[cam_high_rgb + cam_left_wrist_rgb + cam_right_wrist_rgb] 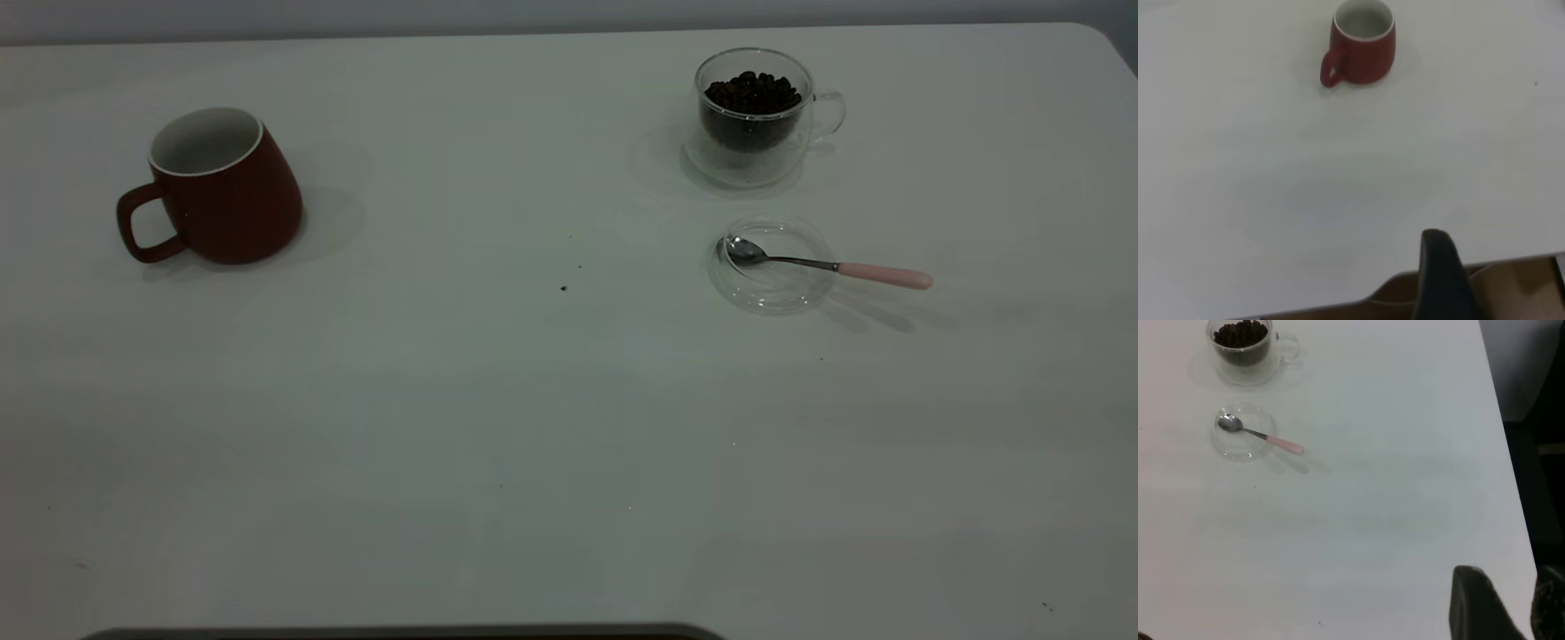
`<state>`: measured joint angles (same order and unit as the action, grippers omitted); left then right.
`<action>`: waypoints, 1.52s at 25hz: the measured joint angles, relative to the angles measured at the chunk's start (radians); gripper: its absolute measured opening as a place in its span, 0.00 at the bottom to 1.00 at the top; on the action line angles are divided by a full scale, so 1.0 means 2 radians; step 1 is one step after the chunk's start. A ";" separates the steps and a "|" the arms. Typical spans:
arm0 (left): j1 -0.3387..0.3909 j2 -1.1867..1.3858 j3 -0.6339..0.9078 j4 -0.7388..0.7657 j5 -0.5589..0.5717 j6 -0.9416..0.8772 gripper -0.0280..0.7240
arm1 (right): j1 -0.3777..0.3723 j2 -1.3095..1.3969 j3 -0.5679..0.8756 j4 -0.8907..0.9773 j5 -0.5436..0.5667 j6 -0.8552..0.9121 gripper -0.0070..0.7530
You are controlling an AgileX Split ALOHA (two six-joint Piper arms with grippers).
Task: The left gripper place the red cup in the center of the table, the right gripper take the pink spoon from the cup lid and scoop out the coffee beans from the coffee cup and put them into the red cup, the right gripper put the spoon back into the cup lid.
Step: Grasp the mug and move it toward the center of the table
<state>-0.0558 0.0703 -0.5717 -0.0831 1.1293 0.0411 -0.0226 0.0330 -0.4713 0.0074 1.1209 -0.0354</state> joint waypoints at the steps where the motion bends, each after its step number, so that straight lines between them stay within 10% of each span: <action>1: 0.000 0.018 -0.015 0.000 -0.003 0.000 0.69 | 0.000 0.000 0.000 0.000 0.000 0.000 0.32; 17: 0.000 0.475 -0.161 0.081 -0.167 0.060 0.82 | 0.000 0.000 0.000 0.000 0.000 0.000 0.32; 23: 0.000 0.636 -0.215 0.084 -0.286 0.183 0.76 | 0.000 0.000 0.000 0.000 0.000 0.000 0.32; 38: -0.005 0.974 -0.365 0.144 -0.347 0.539 0.74 | 0.000 0.000 0.000 0.000 0.000 0.000 0.32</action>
<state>-0.0667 2.0186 -1.3015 0.2058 0.4348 1.1190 -0.0226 0.0330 -0.4713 0.0074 1.1209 -0.0354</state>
